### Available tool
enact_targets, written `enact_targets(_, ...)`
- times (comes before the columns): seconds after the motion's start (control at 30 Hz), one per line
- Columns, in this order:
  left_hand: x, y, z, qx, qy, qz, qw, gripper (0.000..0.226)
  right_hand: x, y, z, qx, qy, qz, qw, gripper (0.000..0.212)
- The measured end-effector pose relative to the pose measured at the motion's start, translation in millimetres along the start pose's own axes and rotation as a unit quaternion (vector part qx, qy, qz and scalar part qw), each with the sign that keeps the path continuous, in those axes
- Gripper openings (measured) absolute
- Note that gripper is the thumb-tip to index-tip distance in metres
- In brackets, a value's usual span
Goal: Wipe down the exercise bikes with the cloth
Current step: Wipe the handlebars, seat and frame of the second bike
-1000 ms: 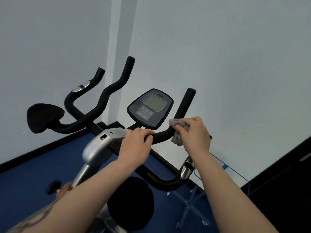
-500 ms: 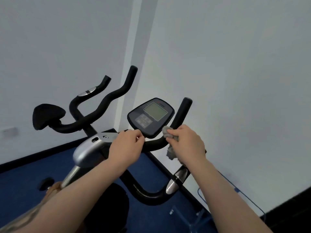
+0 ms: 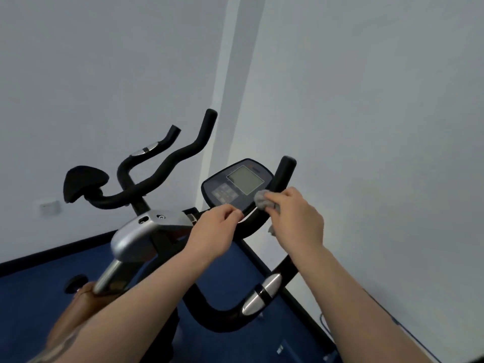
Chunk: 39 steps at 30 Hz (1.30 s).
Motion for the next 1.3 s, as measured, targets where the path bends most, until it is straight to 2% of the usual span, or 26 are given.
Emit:
enact_targets(0.07,4,-2,-5,-0.004,0.006,0.000,1.000,0.024,-2,6,-11,-0.033,0.062,0.039,0.997,0.025)
enact_targets(0.13,10,-6,-10,0.003,0.002,-0.004,1.000,0.024,7,5,-1,0.017,0.100,0.052,0.993,0.024)
enact_targets(0.2,17,-10,-13,0.011,-0.009,-0.002,1.000,0.022,26,-4,32,0.153,0.059,0.038,0.986,0.021)
enact_targets(0.27,26,-13,-18,-0.007,-0.023,0.002,1.000,0.020,46,-20,72,0.261,-0.044,0.026,0.964,0.018)
enact_targets(0.33,37,-24,-25,-0.034,-0.034,-0.009,0.999,0.020,68,-26,83,0.331,-0.058,0.022,0.942,0.015)
enact_targets(0.4,48,-37,-31,-0.032,-0.034,-0.040,0.998,0.023,86,-13,66,0.386,0.020,0.030,0.922,0.013)
enact_targets(0.53,54,-41,-48,-0.010,-0.001,-0.080,0.997,0.039,96,15,22,0.367,0.116,0.079,0.919,0.019)
enact_targets(0.63,52,-36,-50,-0.026,0.012,-0.094,0.995,0.040,104,12,11,0.455,0.180,0.058,0.870,0.028)
enact_targets(0.7,52,-34,-55,-0.034,0.046,-0.093,0.994,0.029,104,5,6,0.531,0.172,0.030,0.829,0.028)
enact_targets(0.77,53,-31,-60,-0.015,0.077,-0.100,0.992,0.030,91,-4,4,0.606,0.122,0.023,0.786,0.022)
enact_targets(0.83,54,-27,-61,0.004,0.083,-0.101,0.991,0.037,76,-15,15,0.607,0.022,0.090,0.789,0.015)
enact_targets(0.9,55,-24,-62,-0.002,0.081,-0.103,0.991,0.038,63,-17,33,0.539,-0.057,0.198,0.816,0.014)
enact_targets(0.93,56,-25,-61,0.007,0.077,-0.109,0.991,0.038,66,-14,36,0.525,-0.042,0.225,0.820,0.013)
enact_targets(0.97,56,-25,-60,0.024,0.073,-0.114,0.991,0.038,75,-7,35,0.527,0.012,0.217,0.821,0.011)
enact_targets(1.03,56,-25,-58,0.047,0.063,-0.115,0.990,0.039,97,2,25,0.552,0.120,0.140,0.813,0.013)
enact_targets(1.07,55,-26,-57,0.048,0.057,-0.114,0.991,0.039,102,2,18,0.565,0.142,0.095,0.807,0.016)
enact_targets(1.13,54,-29,-56,0.038,0.050,-0.117,0.991,0.038,97,-8,9,0.592,0.105,0.047,0.797,0.017)
enact_targets(1.23,53,-31,-56,0.006,0.052,-0.122,0.991,0.038,67,-28,10,0.623,0.020,0.086,0.777,0.021)
enact_targets(1.3,54,-31,-54,-0.009,0.048,-0.115,0.992,0.042,70,-32,13,0.631,0.030,0.118,0.766,0.026)
Point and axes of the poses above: each hand's wrist, its own x-axis towards the middle knuckle, its own z-axis out of the back of the hand, y = z × x, the point moved 10 cm from there along x, towards the middle knuckle, and after that the axes turned 14 degrees about -z, right-handed, at the moved point
